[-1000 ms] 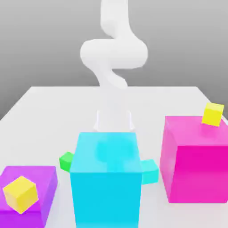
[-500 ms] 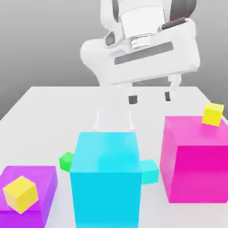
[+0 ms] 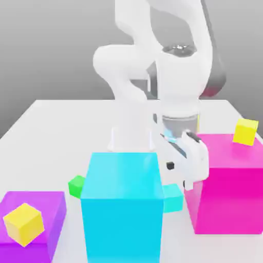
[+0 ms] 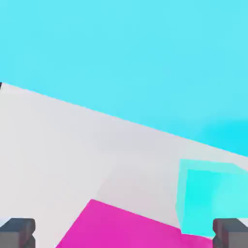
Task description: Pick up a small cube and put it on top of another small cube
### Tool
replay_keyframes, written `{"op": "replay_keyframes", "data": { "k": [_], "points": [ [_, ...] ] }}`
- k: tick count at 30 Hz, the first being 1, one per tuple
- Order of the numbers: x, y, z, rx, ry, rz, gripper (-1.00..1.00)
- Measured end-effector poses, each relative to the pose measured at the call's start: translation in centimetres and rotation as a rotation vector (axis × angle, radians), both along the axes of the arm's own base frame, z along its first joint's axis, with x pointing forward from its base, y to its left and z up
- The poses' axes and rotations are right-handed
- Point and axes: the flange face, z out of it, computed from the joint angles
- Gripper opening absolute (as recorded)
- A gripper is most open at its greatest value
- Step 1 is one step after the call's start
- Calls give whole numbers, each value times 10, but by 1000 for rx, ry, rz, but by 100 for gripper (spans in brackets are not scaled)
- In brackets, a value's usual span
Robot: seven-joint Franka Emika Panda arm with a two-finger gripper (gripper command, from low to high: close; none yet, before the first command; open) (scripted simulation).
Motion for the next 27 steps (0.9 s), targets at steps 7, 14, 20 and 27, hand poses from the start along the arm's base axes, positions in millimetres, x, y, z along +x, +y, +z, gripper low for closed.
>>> {"op": "replay_keyframes", "data": {
  "k": [7,14,20,27],
  "points": [
    [-29,1,-57,-24,32,4,0],
    [-33,2,-88,-23,34,7,-100],
    [-31,2,-77,-23,32,9,-100],
    [-27,-3,-28,-23,28,-8,-100]
  ]
}}
